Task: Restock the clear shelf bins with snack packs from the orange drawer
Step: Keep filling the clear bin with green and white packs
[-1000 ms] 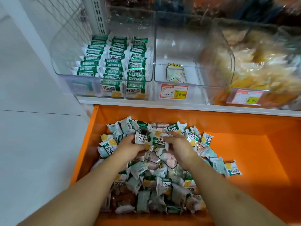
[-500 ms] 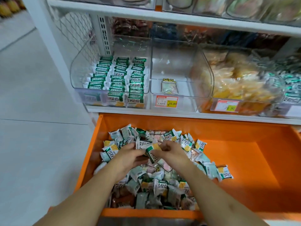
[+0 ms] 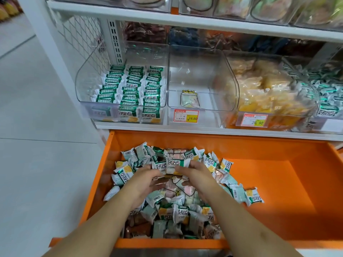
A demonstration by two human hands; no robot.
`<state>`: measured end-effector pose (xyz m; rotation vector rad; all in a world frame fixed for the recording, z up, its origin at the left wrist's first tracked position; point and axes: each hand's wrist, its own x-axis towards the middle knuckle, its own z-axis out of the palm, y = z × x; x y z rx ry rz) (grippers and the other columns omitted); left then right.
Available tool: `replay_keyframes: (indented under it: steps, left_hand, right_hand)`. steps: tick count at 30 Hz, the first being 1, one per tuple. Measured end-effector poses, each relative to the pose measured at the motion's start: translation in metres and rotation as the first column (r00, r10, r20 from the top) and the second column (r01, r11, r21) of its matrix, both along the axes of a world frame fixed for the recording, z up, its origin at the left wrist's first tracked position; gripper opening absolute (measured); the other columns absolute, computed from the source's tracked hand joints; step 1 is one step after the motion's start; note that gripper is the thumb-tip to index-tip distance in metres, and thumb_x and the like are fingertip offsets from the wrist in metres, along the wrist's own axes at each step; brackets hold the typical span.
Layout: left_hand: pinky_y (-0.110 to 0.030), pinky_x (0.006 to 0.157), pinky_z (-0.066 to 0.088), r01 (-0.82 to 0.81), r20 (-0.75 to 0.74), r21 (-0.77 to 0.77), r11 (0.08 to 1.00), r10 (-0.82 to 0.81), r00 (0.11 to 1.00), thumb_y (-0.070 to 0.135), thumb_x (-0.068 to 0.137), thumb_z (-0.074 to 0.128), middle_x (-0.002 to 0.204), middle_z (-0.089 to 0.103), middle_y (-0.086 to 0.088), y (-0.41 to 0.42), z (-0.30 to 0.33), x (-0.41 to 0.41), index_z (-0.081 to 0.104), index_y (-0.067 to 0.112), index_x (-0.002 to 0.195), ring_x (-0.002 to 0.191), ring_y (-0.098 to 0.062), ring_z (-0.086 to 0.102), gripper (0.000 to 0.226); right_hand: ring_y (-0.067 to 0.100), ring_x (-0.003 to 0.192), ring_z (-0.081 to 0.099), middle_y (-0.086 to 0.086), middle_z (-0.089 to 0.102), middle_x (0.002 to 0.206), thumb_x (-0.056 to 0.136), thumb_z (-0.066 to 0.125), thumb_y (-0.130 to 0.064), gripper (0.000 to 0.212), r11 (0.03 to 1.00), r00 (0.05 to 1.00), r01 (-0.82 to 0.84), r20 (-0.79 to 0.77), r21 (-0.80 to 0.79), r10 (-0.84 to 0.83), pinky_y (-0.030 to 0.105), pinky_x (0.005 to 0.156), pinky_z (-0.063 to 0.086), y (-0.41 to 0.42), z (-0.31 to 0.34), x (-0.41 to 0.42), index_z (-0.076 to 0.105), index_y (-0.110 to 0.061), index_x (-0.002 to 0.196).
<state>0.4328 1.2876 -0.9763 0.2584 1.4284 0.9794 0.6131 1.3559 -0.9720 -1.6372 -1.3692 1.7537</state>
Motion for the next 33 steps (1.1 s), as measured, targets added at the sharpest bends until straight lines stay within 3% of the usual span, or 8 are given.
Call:
replay_keyframes:
  steps: [6,13,16,18,21,25,29,33]
  left_hand:
    - [-0.033,0.083,0.062,0.057,0.001,0.063,0.996,-0.057,0.998,0.031,0.072,0.094,0.129,0.069,-0.011,0.003,-0.006,0.009,0.019,0.006,0.164,0.096,-0.020,0.079,0.121]
    - [-0.033,0.082,0.062,0.090,-0.067,0.022,0.996,-0.088,0.994,0.020,0.087,0.083,0.074,0.079,0.002,0.020,-0.022,0.024,0.062,0.014,0.100,0.085,-0.026,0.078,0.026]
    - [-0.044,0.094,0.060,0.052,-0.036,0.005,0.999,-0.051,0.998,0.016,0.083,0.086,0.083,0.079,-0.006,0.028,-0.038,0.024,0.054,0.015,0.130,0.094,-0.033,0.078,0.057]
    - [-0.049,0.096,0.060,0.069,-0.032,-0.009,0.998,-0.069,0.997,0.014,0.085,0.085,0.091,0.081,-0.012,0.031,-0.048,0.024,0.044,0.004,0.146,0.097,-0.037,0.077,0.074]
    - [-0.045,0.088,0.062,0.055,-0.017,-0.041,0.998,-0.056,0.998,0.014,0.086,0.085,0.104,0.079,-0.016,0.033,-0.062,0.021,0.032,0.006,0.157,0.091,-0.031,0.079,0.088]
    - [-0.043,0.084,0.063,0.037,-0.009,-0.056,0.998,-0.038,0.999,0.015,0.087,0.085,0.104,0.079,-0.014,0.037,-0.072,0.017,0.029,0.010,0.159,0.089,-0.029,0.080,0.091]
    - [-0.055,0.096,0.060,0.110,-0.050,-0.075,0.991,-0.114,0.992,0.017,0.089,0.083,0.107,0.078,-0.009,0.038,-0.069,0.016,0.058,0.018,0.122,0.093,-0.029,0.079,0.042]
    - [-0.048,0.093,0.062,0.121,-0.094,-0.084,0.989,-0.129,0.987,0.024,0.086,0.087,0.106,0.071,0.001,0.037,-0.056,0.019,0.039,0.013,0.156,0.084,-0.022,0.078,0.085]
  right_hand:
    - [0.019,0.057,0.048,0.004,0.049,0.064,0.091,0.075,-0.044,0.049,0.984,0.982,-0.129,0.151,0.120,0.111,0.041,0.061,0.042,-0.002,-0.014,-0.003,0.052,-0.006,0.073]
    - [0.010,0.096,0.068,-0.007,0.070,0.114,0.102,0.064,-0.039,0.031,0.989,0.977,-0.150,0.149,-0.019,0.151,0.033,0.082,0.051,0.018,-0.032,0.004,0.069,-0.020,0.126]
    - [0.001,0.073,0.065,0.004,0.073,0.115,0.103,0.061,-0.024,0.031,0.989,0.977,0.012,0.209,0.148,-0.043,0.023,0.064,0.050,0.047,-0.046,0.024,0.064,-0.019,0.133]
    - [0.015,0.108,0.066,0.011,0.062,0.130,0.102,0.062,-0.023,0.041,0.955,0.886,-0.040,0.452,0.295,-0.103,0.035,0.089,0.056,0.068,-0.064,0.045,0.059,-0.017,0.142]
    - [0.036,0.146,0.033,0.008,0.041,0.158,0.102,0.062,-0.030,0.057,0.936,0.689,-0.262,0.725,0.237,0.009,0.045,0.121,0.025,0.089,-0.085,0.069,0.045,-0.020,0.156]
    - [0.038,0.140,0.041,0.013,0.052,0.151,0.100,0.061,-0.027,0.057,0.937,0.645,-0.316,0.759,0.152,0.095,0.044,0.116,0.031,0.099,-0.108,0.076,0.046,-0.020,0.155]
    - [0.038,0.140,0.039,0.014,0.055,0.145,0.092,0.067,-0.038,0.051,0.941,0.567,-0.330,0.812,0.073,0.136,0.051,0.117,0.034,0.097,-0.120,0.071,0.060,-0.023,0.140]
    - [0.033,0.113,0.058,0.011,0.063,0.116,0.091,0.075,-0.033,0.035,0.947,0.627,-0.311,0.766,0.080,0.141,0.040,0.093,0.052,0.087,-0.103,0.069,0.057,-0.023,0.119]
